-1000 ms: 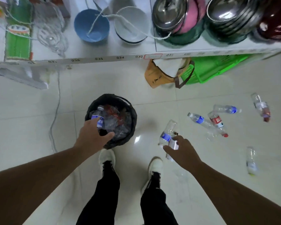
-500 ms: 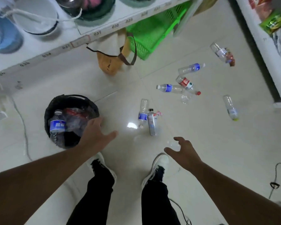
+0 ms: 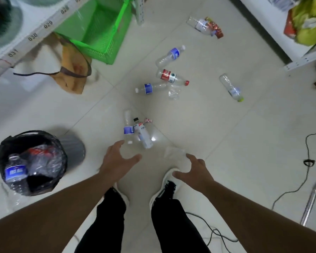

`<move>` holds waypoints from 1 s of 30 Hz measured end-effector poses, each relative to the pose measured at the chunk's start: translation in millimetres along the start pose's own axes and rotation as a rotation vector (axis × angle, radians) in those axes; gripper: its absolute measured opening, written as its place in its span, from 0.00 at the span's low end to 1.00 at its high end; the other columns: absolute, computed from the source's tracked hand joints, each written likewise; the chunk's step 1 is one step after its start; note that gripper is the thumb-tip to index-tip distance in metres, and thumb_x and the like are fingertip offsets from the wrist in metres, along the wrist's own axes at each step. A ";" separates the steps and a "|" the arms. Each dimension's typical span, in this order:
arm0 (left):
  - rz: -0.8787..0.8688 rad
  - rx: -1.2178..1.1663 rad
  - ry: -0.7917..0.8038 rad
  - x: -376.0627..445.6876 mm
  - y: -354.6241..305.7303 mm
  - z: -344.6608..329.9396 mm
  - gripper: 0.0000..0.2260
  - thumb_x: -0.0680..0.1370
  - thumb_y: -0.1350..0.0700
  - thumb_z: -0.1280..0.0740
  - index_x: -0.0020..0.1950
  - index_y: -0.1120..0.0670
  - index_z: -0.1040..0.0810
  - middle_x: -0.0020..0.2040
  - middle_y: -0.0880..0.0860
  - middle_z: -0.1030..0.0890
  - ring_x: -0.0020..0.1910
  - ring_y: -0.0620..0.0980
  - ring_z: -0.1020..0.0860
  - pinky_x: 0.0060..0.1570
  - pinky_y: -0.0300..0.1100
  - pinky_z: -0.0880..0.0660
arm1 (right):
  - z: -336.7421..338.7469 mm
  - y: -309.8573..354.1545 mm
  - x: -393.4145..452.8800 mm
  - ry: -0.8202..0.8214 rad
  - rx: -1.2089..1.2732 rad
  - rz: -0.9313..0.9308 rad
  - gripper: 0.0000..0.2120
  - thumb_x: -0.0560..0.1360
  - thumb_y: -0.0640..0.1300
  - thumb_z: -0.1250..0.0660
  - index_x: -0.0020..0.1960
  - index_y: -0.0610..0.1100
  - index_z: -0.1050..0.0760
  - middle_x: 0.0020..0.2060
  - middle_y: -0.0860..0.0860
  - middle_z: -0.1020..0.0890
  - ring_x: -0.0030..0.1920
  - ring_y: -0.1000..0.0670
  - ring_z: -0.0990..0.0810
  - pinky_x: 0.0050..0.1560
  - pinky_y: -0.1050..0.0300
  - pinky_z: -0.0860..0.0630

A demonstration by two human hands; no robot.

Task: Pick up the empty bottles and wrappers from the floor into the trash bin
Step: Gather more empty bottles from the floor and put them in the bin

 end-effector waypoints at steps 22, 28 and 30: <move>0.363 -0.279 -0.453 327.3 51.5 -264.7 0.45 0.70 0.41 0.18 0.78 0.58 0.35 0.71 0.61 0.26 0.69 0.64 0.25 0.70 0.59 0.26 | -143.3 -156.1 360.4 -0.221 -0.627 0.316 0.29 0.75 0.49 0.25 0.75 0.54 0.28 0.73 0.40 0.29 0.65 0.34 0.26 0.54 0.41 0.21; 0.288 -0.405 -0.532 287.8 36.9 -256.8 0.38 0.67 0.47 0.16 0.70 0.56 0.29 0.61 0.56 0.22 0.56 0.58 0.19 0.50 0.48 0.20 | -91.0 -159.3 330.5 -0.183 -0.487 0.275 0.20 0.81 0.46 0.37 0.72 0.49 0.32 0.60 0.48 0.20 0.59 0.42 0.21 0.53 0.47 0.23; 0.221 -0.396 -0.536 249.5 23.9 -240.7 0.31 0.67 0.50 0.17 0.64 0.54 0.27 0.54 0.54 0.20 0.50 0.58 0.16 0.39 0.43 0.23 | -59.0 -151.1 303.8 -0.176 -0.499 0.239 0.20 0.80 0.47 0.38 0.71 0.50 0.34 0.59 0.49 0.19 0.58 0.41 0.20 0.53 0.48 0.25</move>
Point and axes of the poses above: each hand's wrist, its own x-axis towards the middle knuckle, its own z-axis out of the back of the hand, y = z × x, the point moved 1 cm from there along x, towards the middle knuckle
